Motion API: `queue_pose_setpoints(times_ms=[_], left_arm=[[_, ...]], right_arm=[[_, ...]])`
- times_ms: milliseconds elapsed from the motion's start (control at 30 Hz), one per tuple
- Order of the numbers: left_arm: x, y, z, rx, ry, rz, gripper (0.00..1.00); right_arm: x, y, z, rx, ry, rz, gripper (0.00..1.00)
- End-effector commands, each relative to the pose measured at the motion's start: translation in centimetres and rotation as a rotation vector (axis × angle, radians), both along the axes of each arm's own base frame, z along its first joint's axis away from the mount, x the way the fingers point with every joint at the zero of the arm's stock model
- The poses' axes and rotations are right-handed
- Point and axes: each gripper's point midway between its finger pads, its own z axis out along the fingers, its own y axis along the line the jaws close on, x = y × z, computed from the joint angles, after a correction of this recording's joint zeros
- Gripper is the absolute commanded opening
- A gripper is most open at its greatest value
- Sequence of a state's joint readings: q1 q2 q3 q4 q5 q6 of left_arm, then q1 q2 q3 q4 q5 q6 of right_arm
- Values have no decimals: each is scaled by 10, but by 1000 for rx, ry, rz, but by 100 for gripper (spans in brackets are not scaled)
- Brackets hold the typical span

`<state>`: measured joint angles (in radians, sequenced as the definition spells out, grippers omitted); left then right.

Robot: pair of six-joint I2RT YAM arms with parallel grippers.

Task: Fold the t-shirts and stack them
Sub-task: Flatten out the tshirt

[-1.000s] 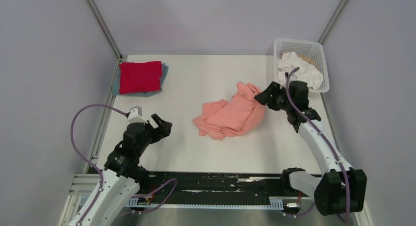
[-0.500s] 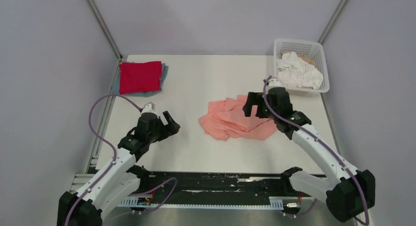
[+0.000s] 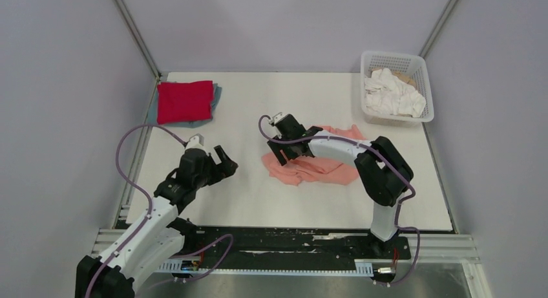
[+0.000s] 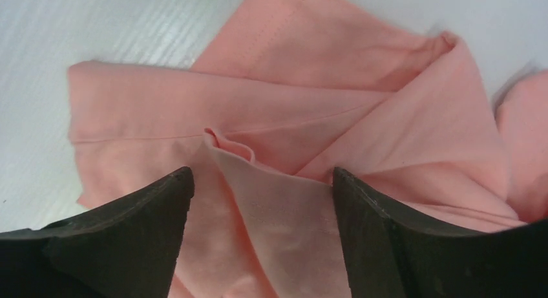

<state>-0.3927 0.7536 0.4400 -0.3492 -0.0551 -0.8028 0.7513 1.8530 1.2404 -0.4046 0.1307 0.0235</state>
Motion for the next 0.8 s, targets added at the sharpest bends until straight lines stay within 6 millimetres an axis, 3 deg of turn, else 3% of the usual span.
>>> queue_pose_setpoints(times_ms=[0,67,133,267,367,533,600,667,733,767], left_arm=[[3,5,6,13,-32,20,100],[4,4,7,14,-36,17,100],[5,2,8,9,-40,11,100],[10,-4,8,-2,-38,-10,100],[15,-9,6,-5,-25,-28,100],[25,-22,8,-20,-9,-74,100],[31,-29,10,-27,-11,-100,100],[42,-33,16,-21,-27,-110,100],[54,-36,13,0,-5,-110,100],[62,-41,21,-6,-19,-117,100]], right_arm=[[19,-11,6,-63,-66,-89,71],[24,-18,11,-77,-97,-135,41],[27,-22,21,-64,-128,-173,23],[23,-21,60,52,-189,-202,18],[9,-34,82,104,-220,-230,11],[-44,-36,111,296,-166,-135,4],[-65,-42,131,392,-168,-126,4],[-77,-66,148,418,-212,-197,3],[-85,-104,169,432,-297,-332,0],[-89,-123,178,439,-332,-400,0]])
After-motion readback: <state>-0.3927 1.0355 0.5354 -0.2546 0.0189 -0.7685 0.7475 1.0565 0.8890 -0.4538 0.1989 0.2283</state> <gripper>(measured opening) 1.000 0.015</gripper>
